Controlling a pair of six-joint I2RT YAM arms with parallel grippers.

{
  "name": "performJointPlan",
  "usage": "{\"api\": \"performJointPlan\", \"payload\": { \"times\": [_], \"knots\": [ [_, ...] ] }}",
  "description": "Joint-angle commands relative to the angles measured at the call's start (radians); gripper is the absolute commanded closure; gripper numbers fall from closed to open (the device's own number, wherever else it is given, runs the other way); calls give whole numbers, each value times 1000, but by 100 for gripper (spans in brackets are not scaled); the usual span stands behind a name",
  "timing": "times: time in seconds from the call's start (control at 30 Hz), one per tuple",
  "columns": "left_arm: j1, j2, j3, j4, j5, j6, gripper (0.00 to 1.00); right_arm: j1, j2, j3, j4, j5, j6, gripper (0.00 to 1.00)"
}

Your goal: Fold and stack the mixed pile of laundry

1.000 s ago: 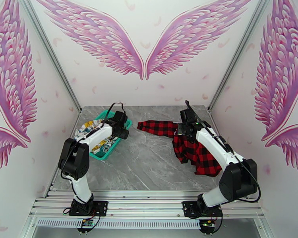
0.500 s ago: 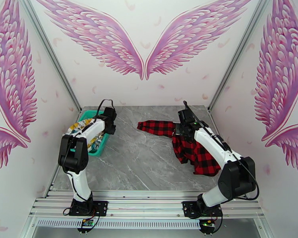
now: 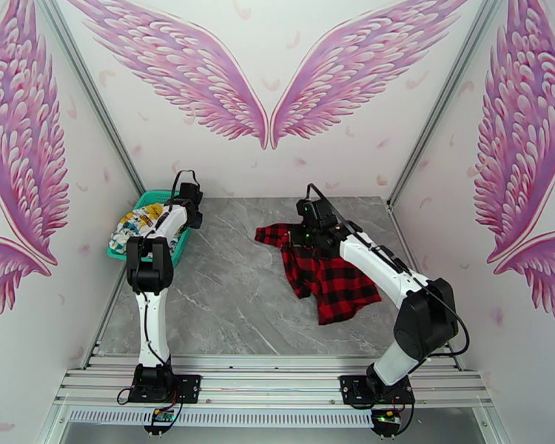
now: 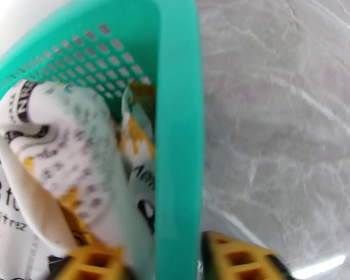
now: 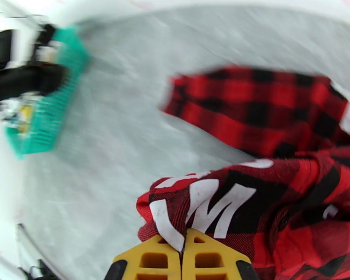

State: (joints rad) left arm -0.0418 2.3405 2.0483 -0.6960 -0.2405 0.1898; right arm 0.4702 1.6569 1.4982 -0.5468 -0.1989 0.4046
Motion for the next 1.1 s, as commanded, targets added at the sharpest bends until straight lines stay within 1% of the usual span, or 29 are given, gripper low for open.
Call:
{"api": "performJointPlan", "payload": {
  "times": [0.0, 0.03, 0.07, 0.1, 0.13, 0.2, 0.23, 0.33, 0.43, 0.5, 0.53, 0.57, 0.63, 0.67, 0.73, 0.77, 0.8, 0.87, 0.93, 1.07],
  "knots": [
    [-6, -15, 66, -22, 36, -34, 23, 18, 4, 94, 47, -102, 19, 99],
    [-9, -33, 70, -34, 45, -40, 14, 19, 28, 123, -5, -81, 14, 82],
    [-13, -47, 80, -52, 48, -42, 8, 19, 45, 144, -47, -58, 11, 67],
    [-19, -65, 93, -74, 50, -40, 5, 17, 53, 146, -80, -29, 3, 54],
    [-27, -85, 102, -90, 54, -33, 1, 15, 50, 127, -96, 0, -6, 44],
    [-42, -124, 110, -114, 64, -24, 1, -2, 25, 66, -115, 38, -18, 33],
    [-49, -150, 111, -122, 70, -25, 1, -19, 3, 25, -120, 41, -25, 31],
    [-56, -205, 117, -148, 75, -43, 1, -86, -69, -102, -131, 47, -43, 27],
    [-68, -258, 123, -207, 80, -80, 1, -170, -139, -225, -139, 72, -60, 25],
    [-90, -333, 51, -219, 144, -131, 4, -237, -165, -301, -131, 59, -57, 26],
    [-108, -395, -34, -193, 214, -171, 6, -275, -172, -340, -119, 32, -52, 26],
    [-135, -461, -133, -145, 254, -199, 7, -305, -175, -375, -98, -1, -46, 27],
    [-242, -614, -375, 4, 305, -242, 7, -374, -173, -436, -40, -79, -18, 28],
    [-313, -669, -465, 61, 296, -246, 5, -400, -163, -456, -10, -110, -2, 29],
    [-456, -717, -583, 136, 275, -230, 4, -443, -133, -468, 32, -155, 24, 30],
    [-533, -714, -611, 157, 253, -208, 4, -460, -110, -462, 47, -179, 34, 31],
    [-596, -697, -620, 157, 230, -182, 4, -471, -92, -455, 58, -187, 40, 32],
    [-730, -626, -616, 139, 141, -125, 4, -505, -65, -440, 71, -178, 62, 33],
    [-826, -535, -581, 111, 101, -91, 4, -545, -58, -444, 91, -181, 89, 36],
    [-953, -341, -440, 65, 35, -86, 2, -610, -86, -477, 109, -181, 108, 39]
  ]
}}
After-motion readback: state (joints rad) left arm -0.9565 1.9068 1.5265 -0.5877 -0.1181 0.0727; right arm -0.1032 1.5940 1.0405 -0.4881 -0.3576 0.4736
